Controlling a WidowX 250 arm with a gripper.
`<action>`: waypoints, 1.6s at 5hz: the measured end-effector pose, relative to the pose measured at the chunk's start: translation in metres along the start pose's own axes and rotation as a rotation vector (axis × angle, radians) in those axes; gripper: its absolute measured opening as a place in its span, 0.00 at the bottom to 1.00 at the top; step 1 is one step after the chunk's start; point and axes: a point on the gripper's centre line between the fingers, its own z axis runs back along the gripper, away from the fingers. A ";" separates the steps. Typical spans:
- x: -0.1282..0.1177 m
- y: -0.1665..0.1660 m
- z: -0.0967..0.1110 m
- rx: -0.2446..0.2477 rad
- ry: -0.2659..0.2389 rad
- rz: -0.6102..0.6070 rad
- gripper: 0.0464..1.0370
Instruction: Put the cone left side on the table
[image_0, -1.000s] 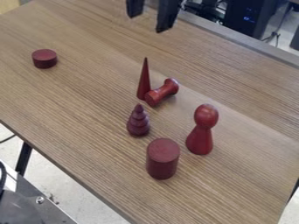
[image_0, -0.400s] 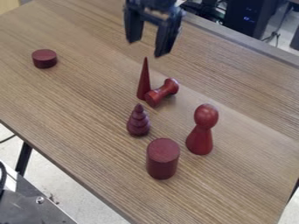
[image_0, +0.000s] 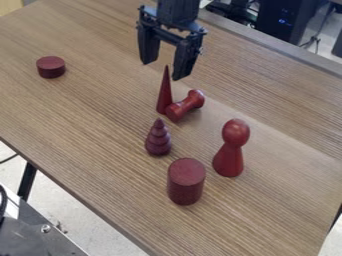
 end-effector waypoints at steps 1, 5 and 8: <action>0.001 0.001 -0.001 0.000 -0.013 0.005 0.96; 0.007 -0.002 -0.017 0.001 -0.078 0.094 0.12; -0.029 0.017 0.046 0.002 -0.319 0.322 0.06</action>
